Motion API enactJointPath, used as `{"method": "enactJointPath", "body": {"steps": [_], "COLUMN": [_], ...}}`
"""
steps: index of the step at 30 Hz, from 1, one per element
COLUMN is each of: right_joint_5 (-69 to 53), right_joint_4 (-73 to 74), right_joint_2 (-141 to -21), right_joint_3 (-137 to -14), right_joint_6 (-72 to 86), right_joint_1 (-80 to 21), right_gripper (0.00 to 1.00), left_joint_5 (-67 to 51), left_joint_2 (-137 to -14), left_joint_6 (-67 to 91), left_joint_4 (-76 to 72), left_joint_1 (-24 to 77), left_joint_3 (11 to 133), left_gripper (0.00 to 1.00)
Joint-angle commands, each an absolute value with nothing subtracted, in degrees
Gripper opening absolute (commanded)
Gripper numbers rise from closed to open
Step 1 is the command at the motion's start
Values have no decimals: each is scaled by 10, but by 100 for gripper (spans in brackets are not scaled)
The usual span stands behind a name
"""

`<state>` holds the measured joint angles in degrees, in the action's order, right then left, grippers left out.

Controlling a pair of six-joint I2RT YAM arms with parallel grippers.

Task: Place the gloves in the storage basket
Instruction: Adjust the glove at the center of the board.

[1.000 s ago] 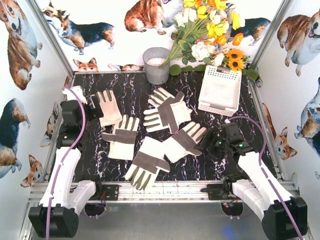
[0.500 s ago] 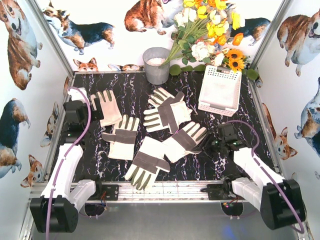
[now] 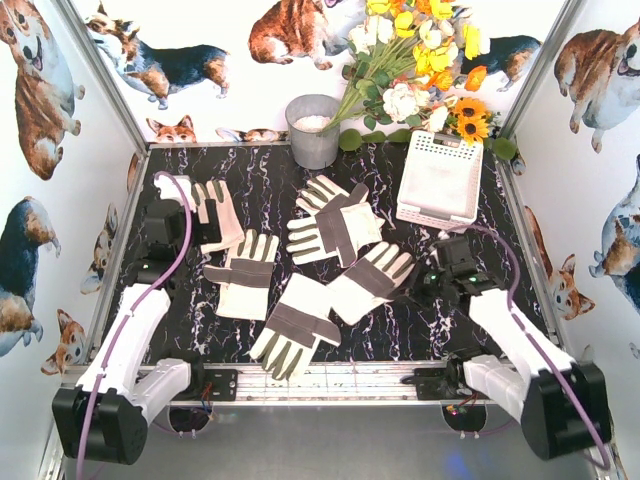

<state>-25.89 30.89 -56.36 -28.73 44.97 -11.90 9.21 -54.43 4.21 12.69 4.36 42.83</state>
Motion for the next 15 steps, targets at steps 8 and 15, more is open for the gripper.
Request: {"method": "enactJointPath", "body": {"steps": [8,15], "right_joint_5": [-186,-336], "right_joint_4": [553,525], "right_joint_2": [-460,-446], "right_joint_3": [-472,-525], "right_joint_6": [259,315], "right_joint_1": [-120,-120], "right_gripper": [0,0], "left_joint_5": [46,8], "left_joint_2": [-564,-542], "left_joint_6": [47,61], "left_joint_4": [159,144], "left_joint_1": [138,173], "left_joint_3": [464,450], "left_gripper": [100,100]}}
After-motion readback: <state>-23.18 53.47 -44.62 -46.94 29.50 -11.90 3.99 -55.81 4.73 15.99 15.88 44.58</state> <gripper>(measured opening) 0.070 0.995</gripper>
